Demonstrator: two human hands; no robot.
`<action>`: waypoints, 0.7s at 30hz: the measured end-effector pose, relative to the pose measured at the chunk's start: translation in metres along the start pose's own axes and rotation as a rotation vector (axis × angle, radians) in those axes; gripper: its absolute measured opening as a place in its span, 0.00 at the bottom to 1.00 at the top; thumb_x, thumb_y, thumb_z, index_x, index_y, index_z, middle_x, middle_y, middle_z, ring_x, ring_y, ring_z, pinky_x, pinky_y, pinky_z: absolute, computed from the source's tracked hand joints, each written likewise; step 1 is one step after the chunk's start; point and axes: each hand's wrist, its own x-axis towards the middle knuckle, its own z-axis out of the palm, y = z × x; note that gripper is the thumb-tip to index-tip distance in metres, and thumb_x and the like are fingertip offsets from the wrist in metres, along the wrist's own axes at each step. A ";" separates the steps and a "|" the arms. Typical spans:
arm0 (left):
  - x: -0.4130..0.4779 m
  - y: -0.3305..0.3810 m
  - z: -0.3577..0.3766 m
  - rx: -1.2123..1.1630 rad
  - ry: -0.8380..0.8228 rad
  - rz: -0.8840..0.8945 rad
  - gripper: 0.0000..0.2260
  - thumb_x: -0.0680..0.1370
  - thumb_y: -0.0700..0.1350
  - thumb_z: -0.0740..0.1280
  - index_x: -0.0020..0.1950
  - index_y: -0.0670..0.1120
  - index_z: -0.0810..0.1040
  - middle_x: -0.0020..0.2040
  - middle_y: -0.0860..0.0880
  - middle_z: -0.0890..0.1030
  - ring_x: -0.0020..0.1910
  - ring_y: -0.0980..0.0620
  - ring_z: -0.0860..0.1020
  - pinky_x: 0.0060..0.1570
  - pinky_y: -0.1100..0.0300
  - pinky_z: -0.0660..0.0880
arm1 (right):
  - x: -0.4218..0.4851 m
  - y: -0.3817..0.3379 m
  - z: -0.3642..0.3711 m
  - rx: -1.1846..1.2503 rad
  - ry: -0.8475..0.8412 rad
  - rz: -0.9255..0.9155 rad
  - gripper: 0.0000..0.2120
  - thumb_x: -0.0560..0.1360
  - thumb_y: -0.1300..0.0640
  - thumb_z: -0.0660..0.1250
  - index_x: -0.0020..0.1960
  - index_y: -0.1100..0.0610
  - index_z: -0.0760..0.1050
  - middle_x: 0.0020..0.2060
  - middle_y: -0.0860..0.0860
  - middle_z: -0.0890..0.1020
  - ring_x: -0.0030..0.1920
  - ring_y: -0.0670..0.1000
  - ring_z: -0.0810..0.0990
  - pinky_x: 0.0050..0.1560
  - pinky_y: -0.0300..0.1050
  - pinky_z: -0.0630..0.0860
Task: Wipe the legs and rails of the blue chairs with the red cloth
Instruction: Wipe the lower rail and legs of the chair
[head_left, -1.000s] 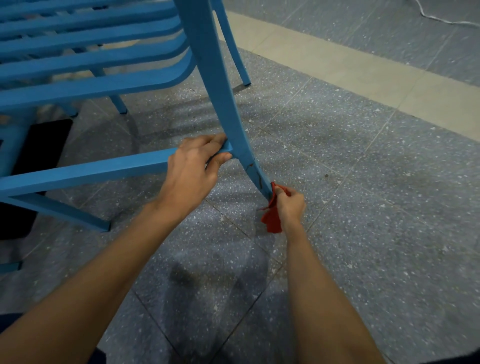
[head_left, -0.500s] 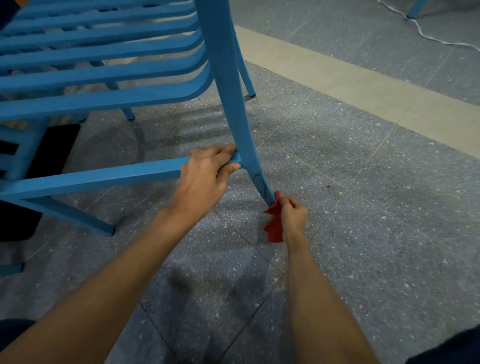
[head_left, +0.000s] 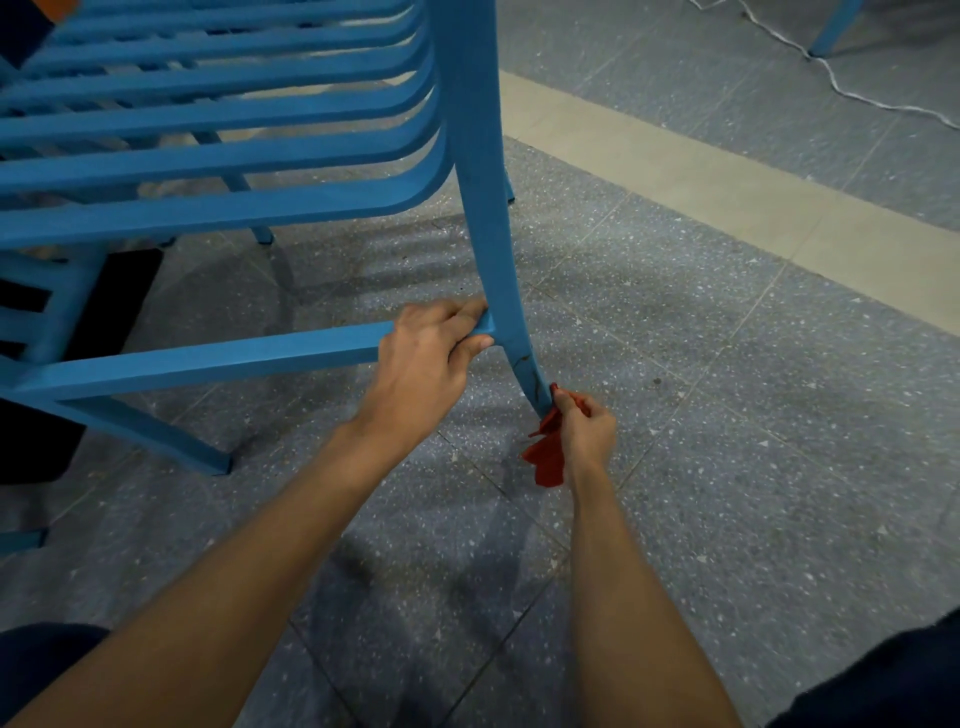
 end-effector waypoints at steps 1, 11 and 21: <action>0.000 0.000 0.000 0.001 -0.003 0.002 0.12 0.75 0.42 0.68 0.57 0.40 0.81 0.50 0.45 0.83 0.48 0.43 0.78 0.49 0.60 0.65 | 0.001 -0.004 0.001 -0.018 -0.012 -0.020 0.07 0.76 0.55 0.69 0.46 0.58 0.81 0.38 0.63 0.84 0.32 0.62 0.83 0.31 0.56 0.82; 0.001 0.001 -0.002 0.005 -0.031 0.001 0.14 0.76 0.43 0.67 0.60 0.40 0.79 0.53 0.45 0.82 0.50 0.43 0.77 0.50 0.59 0.64 | -0.034 -0.004 0.002 0.141 -0.075 -0.162 0.08 0.79 0.57 0.66 0.54 0.57 0.81 0.37 0.64 0.83 0.30 0.64 0.81 0.27 0.61 0.80; 0.001 0.002 -0.001 -0.003 -0.024 -0.003 0.15 0.76 0.43 0.67 0.61 0.41 0.78 0.55 0.45 0.82 0.52 0.44 0.76 0.52 0.61 0.62 | -0.025 -0.045 0.013 -0.119 -0.104 -0.253 0.08 0.78 0.55 0.64 0.48 0.52 0.82 0.39 0.54 0.84 0.37 0.56 0.84 0.37 0.51 0.82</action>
